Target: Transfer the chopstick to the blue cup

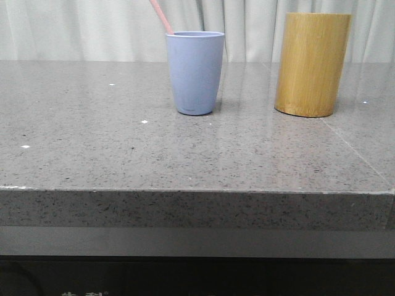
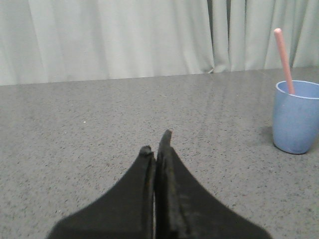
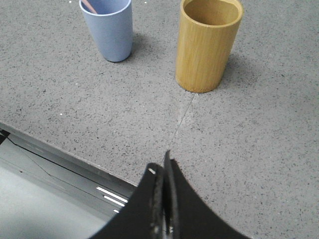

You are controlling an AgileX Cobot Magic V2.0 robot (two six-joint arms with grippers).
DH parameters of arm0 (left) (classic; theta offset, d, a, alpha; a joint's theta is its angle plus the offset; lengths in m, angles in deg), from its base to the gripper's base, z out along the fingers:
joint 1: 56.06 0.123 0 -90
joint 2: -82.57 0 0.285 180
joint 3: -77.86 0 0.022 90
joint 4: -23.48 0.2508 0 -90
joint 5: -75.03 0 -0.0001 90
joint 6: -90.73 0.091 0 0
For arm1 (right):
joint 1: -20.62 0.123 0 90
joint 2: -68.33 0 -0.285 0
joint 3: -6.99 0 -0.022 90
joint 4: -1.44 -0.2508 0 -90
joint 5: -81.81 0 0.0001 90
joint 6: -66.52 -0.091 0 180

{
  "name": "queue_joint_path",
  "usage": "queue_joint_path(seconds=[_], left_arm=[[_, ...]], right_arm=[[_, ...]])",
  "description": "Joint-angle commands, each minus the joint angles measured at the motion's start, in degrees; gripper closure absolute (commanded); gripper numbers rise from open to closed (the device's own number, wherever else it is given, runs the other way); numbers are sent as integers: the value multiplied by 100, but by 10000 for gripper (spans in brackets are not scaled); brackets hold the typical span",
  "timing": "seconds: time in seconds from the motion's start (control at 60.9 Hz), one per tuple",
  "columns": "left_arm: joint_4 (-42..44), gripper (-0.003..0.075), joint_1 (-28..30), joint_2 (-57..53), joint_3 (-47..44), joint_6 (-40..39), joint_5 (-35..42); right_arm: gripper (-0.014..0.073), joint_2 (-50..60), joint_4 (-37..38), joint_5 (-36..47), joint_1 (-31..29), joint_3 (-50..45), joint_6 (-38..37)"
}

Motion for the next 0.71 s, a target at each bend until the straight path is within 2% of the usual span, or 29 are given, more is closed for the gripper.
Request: queue_joint_path(seconds=[0.0, 0.148, 0.312, 0.361, 0.69], left_arm=[[-244, 739, 246, -582, -427, -42, 727], [-335, 739, 558, -1411, -1225, -42, 939], [-335, 739, 642, -1801, -1930, -42, 1587], [-335, 739, 642, -1801, -1882, -42, 1282], [-335, 739, 596, -1792, -1910, -42, 1200]], right_arm=[[662, -37, -4, 341, -24, 129, 7], [662, -37, -4, 341, -24, 129, 7], [662, -37, -4, 341, -24, 129, 7], [662, -37, -4, 312, -24, 129, 7], [662, -37, -4, 303, -24, 129, 7]])
